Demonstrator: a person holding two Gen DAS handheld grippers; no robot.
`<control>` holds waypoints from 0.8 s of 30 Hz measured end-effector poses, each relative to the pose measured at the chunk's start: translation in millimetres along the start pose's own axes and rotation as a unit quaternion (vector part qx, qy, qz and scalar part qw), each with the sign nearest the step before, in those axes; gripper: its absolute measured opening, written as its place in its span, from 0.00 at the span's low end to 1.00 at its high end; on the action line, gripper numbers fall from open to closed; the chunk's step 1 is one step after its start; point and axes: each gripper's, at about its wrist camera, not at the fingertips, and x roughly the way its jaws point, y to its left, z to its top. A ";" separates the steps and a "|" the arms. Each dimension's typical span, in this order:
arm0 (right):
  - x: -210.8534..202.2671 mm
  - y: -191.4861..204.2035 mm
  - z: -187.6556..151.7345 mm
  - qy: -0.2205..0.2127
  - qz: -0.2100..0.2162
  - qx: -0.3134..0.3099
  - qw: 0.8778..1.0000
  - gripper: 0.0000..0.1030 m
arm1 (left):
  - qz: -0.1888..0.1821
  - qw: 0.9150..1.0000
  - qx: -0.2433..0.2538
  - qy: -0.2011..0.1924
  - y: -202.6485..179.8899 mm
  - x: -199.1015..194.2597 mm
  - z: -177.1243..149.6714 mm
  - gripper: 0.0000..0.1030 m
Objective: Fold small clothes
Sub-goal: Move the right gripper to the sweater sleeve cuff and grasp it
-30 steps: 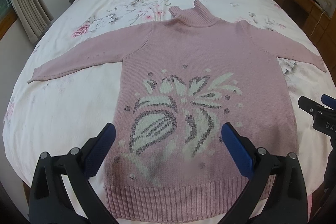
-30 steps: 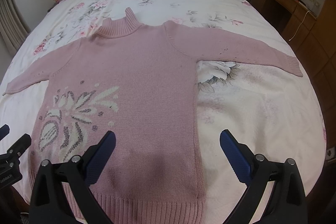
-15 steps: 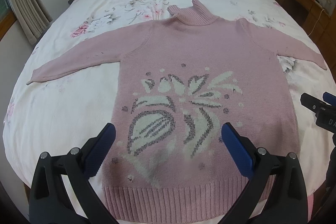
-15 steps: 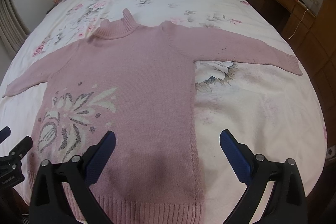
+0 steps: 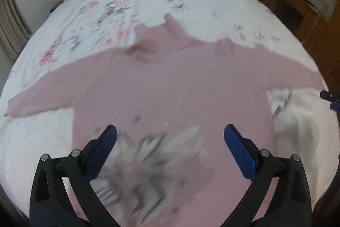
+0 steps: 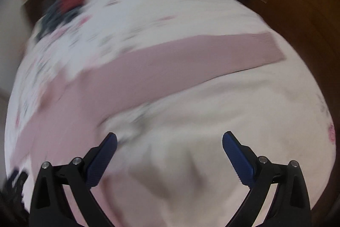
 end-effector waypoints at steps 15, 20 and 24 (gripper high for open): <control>111.2 -181.9 111.2 0.053 -0.049 0.168 0.983 0.96 | 0.007 1.000 0.005 -0.010 -77.2 77.3 74.6 0.97; 127.2 -185.8 120.0 0.063 -0.034 0.163 0.984 0.84 | 0.011 1.000 0.006 -0.005 -80.1 90.7 74.8 0.97; 130.5 -195.9 133.2 0.058 -0.022 0.154 0.986 0.50 | 0.015 1.000 0.008 -0.003 -79.0 93.5 72.2 0.97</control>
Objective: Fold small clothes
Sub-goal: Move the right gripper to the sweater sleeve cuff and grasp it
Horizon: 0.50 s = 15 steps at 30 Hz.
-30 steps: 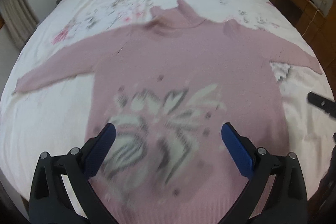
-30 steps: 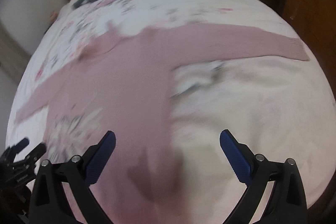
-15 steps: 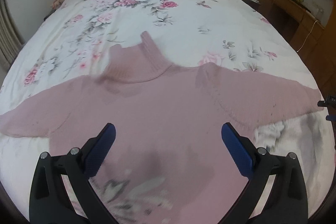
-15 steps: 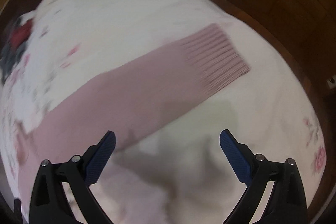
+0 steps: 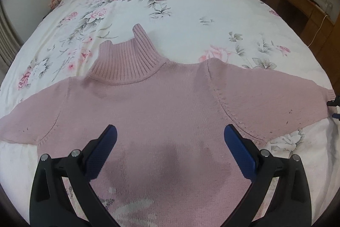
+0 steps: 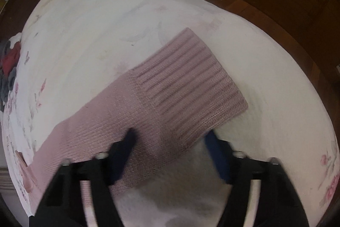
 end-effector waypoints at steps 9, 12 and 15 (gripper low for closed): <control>-38.8 8.8 -35.4 -0.033 0.071 -0.035 0.996 0.09 | -0.001 1.000 -0.001 0.003 16.2 -9.6 -8.3 0.97; -51.7 31.7 -52.5 -0.038 0.086 -0.068 0.993 0.09 | 0.009 1.000 -0.008 0.007 28.5 -10.4 -10.2 0.97; -59.8 64.4 -68.0 -0.034 0.110 -0.096 0.989 0.09 | 0.004 1.000 -0.027 0.012 42.7 -11.1 -12.4 0.97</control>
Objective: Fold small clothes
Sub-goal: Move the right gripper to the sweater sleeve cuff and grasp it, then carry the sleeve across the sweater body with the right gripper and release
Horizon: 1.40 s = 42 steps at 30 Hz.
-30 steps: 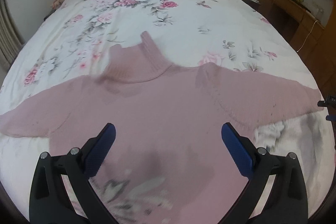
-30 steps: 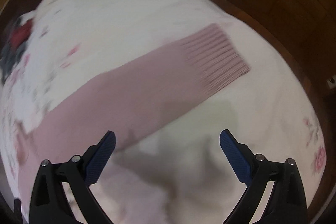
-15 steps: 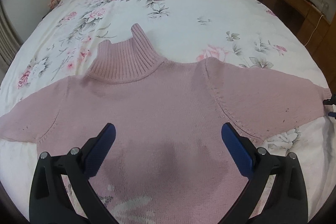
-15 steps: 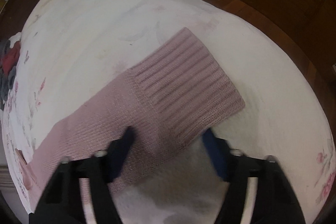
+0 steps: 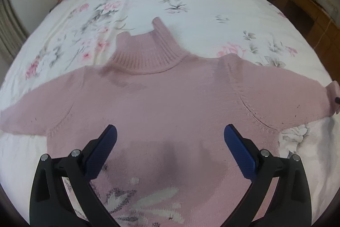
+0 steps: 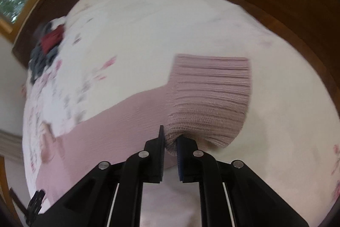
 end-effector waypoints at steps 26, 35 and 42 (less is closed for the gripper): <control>79.0 287.2 -135.1 0.107 0.138 -0.234 0.956 0.09 | -0.015 0.999 -0.048 0.012 59.4 -7.0 1.5 0.97; 103.6 277.2 -167.1 0.160 0.125 -0.268 0.942 0.28 | -0.036 0.998 -0.040 0.031 40.0 2.2 1.8 0.97; 46.0 231.8 -163.1 0.112 0.100 -0.285 0.947 0.44 | -0.101 0.993 -0.030 0.060 -4.8 13.1 6.7 0.96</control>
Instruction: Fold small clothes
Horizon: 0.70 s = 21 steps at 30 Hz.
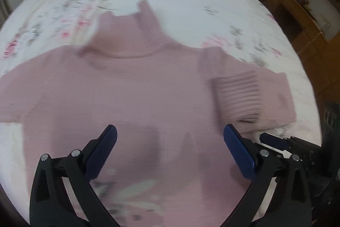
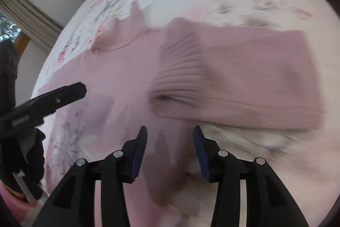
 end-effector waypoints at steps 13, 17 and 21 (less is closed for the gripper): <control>-32.9 -82.3 -29.2 -0.021 -0.034 0.074 0.996 0.44 | -0.062 0.994 -0.003 0.089 -74.9 92.8 10.8 0.52; -29.7 -85.8 -33.3 -0.019 -0.037 0.077 0.996 0.44 | -0.073 0.995 -0.003 0.062 -78.5 85.3 11.0 0.16; -31.5 -89.2 -30.8 -0.025 -0.038 0.089 0.995 0.44 | -0.088 0.996 -0.003 0.018 -70.5 58.0 13.5 0.14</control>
